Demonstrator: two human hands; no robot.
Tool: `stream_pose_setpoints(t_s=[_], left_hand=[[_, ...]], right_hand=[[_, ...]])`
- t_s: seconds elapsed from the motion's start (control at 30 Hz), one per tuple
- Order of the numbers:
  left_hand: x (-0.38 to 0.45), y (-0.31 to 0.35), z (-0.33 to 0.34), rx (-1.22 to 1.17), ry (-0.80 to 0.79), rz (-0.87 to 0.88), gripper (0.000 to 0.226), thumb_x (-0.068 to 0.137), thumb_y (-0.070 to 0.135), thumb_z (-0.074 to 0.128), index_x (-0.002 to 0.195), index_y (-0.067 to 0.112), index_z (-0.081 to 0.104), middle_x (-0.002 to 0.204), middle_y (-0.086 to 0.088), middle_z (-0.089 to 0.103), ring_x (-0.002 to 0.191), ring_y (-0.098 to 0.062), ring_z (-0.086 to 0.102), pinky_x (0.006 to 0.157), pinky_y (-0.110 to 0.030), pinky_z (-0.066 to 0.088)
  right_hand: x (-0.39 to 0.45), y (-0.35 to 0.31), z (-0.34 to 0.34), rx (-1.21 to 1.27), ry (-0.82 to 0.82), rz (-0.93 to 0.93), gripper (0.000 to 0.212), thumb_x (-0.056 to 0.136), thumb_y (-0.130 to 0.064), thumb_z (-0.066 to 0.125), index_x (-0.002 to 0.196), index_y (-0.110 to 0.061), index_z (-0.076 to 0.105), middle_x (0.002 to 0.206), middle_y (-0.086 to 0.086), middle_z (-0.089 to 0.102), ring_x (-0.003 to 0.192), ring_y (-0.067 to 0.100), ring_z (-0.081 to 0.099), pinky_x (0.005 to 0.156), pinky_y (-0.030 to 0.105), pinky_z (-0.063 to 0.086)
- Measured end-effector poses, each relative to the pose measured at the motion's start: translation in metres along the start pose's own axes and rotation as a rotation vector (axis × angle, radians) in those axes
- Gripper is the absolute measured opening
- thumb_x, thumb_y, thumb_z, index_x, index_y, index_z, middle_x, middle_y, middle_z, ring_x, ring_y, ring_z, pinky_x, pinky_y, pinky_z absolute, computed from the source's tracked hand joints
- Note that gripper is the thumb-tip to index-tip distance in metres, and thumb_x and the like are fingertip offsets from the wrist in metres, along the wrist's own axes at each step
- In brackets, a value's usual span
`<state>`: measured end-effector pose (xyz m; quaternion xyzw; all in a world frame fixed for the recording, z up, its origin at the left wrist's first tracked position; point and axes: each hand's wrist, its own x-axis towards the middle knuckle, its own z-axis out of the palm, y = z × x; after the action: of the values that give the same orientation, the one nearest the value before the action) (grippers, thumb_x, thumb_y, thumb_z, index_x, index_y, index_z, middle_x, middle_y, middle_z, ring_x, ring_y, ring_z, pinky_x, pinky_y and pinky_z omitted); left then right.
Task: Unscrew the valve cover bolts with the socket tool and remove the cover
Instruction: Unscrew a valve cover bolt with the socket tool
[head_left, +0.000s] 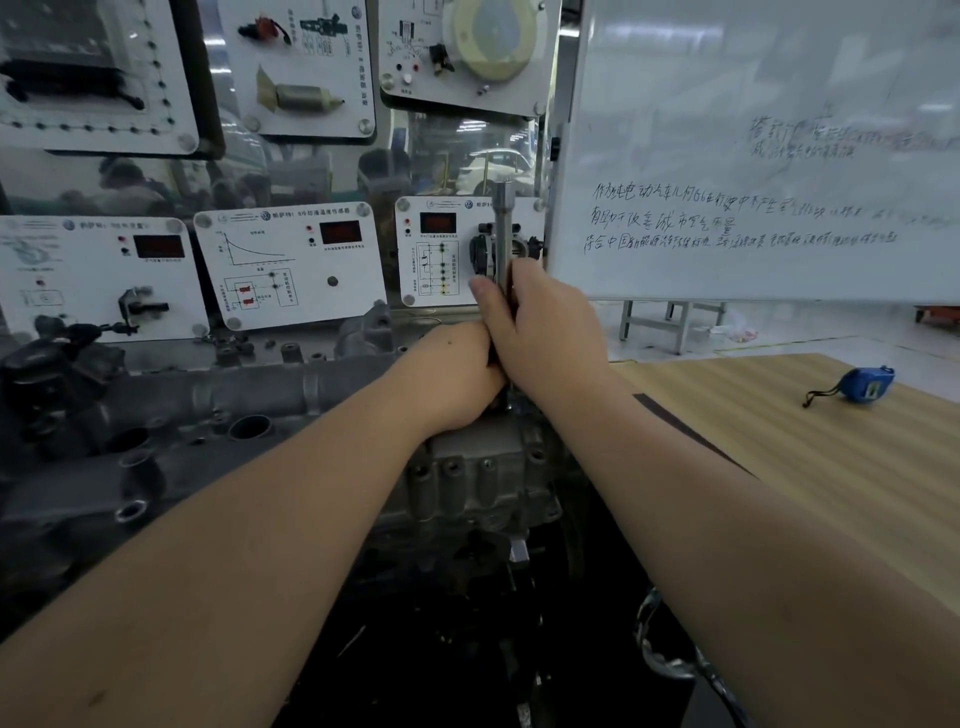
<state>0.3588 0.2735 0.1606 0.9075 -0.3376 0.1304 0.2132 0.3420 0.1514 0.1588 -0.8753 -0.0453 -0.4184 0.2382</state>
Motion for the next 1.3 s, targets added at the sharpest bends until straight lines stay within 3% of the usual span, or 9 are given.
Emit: stream_pose_setpoints(t_s=[0.13,0.3,0.47,0.57,0.67,0.9,1.03,1.17,1.3], left_hand=[[-0.0012,0.0027,0.0020,-0.022,0.019,-0.017,0.022,0.099,0.015,0.050,0.083,0.029,0.045,0.074,0.007,0.054,0.065,-0.008,0.052,0.050,-0.022,0.032],[-0.0051,-0.0013,-0.0009,-0.176,-0.060,0.015,0.014,0.104,0.022,0.048,0.105,0.032,0.057,0.093,0.005,0.067,0.082,-0.012,0.063,0.069,-0.028,0.050],[-0.0051,-0.0024,-0.0020,-0.199,-0.054,0.023,0.021,0.104,0.020,0.050,0.098,0.040,0.052,0.085,0.015,0.062,0.074,-0.002,0.059,0.056,-0.017,0.039],[-0.0042,-0.0024,-0.0026,-0.186,-0.042,0.027,0.023,0.104,0.020,0.051,0.093,0.040,0.050,0.082,0.015,0.060,0.070,-0.001,0.058,0.052,-0.012,0.039],[-0.0046,-0.0019,-0.0029,-0.182,-0.030,0.043,0.020,0.104,0.022,0.051,0.094,0.039,0.050,0.084,0.018,0.058,0.074,0.000,0.057,0.054,-0.013,0.035],[-0.0042,-0.0004,-0.0016,-0.183,0.000,0.040,0.026,0.103,0.022,0.051,0.086,0.041,0.047,0.081,0.018,0.058,0.073,0.000,0.056,0.058,-0.021,0.036],[-0.0064,-0.0013,-0.0008,-0.224,-0.041,0.024,0.016,0.104,0.022,0.046,0.107,0.038,0.051,0.084,0.013,0.062,0.072,-0.004,0.059,0.057,-0.024,0.038],[-0.0072,-0.0019,-0.0037,-0.203,-0.015,0.035,0.026,0.103,0.020,0.048,0.089,0.041,0.050,0.078,0.013,0.061,0.063,0.004,0.059,0.050,-0.013,0.036],[-0.0033,-0.0019,-0.0023,-0.148,0.004,0.015,0.026,0.102,0.018,0.053,0.083,0.035,0.049,0.076,0.008,0.059,0.064,-0.005,0.056,0.053,-0.022,0.035]], right_hand=[[0.0006,-0.0009,-0.0019,-0.033,0.012,0.048,0.047,0.107,-0.046,0.041,0.068,-0.024,0.027,0.061,-0.007,0.039,0.061,0.023,0.040,0.061,0.035,0.027],[-0.0005,0.0017,-0.0027,0.004,0.042,0.039,0.048,0.107,-0.043,0.043,0.065,-0.025,0.026,0.057,-0.008,0.038,0.053,0.010,0.034,0.058,0.035,0.024],[-0.0011,0.0023,-0.0020,0.017,0.034,-0.004,0.048,0.105,-0.048,0.046,0.066,-0.024,0.031,0.059,-0.009,0.040,0.056,0.013,0.039,0.056,0.034,0.023],[-0.0023,0.0031,-0.0022,0.080,0.066,-0.017,0.038,0.099,-0.054,0.055,0.089,-0.017,0.052,0.070,-0.006,0.055,0.070,0.022,0.054,0.060,0.036,0.039],[-0.0054,0.0011,-0.0037,0.108,0.131,-0.045,0.038,0.100,-0.046,0.059,0.103,-0.008,0.057,0.077,0.004,0.064,0.074,0.028,0.060,0.065,0.040,0.047],[-0.0038,0.0010,-0.0034,0.098,0.094,-0.030,0.033,0.106,-0.036,0.050,0.083,-0.013,0.043,0.059,-0.006,0.043,0.055,0.014,0.043,0.056,0.035,0.027],[-0.0050,0.0010,-0.0021,0.072,0.088,-0.046,0.028,0.108,-0.031,0.045,0.086,-0.014,0.042,0.061,-0.010,0.041,0.058,0.020,0.040,0.061,0.034,0.024],[-0.0053,0.0019,-0.0012,0.108,0.077,-0.102,0.028,0.107,-0.037,0.046,0.100,-0.011,0.055,0.077,0.002,0.067,0.074,0.029,0.061,0.062,0.037,0.039],[-0.0056,0.0017,-0.0009,0.176,0.110,-0.086,0.044,0.098,-0.044,0.062,0.126,-0.011,0.054,0.067,-0.017,0.049,0.071,0.016,0.052,0.056,0.026,0.033]])
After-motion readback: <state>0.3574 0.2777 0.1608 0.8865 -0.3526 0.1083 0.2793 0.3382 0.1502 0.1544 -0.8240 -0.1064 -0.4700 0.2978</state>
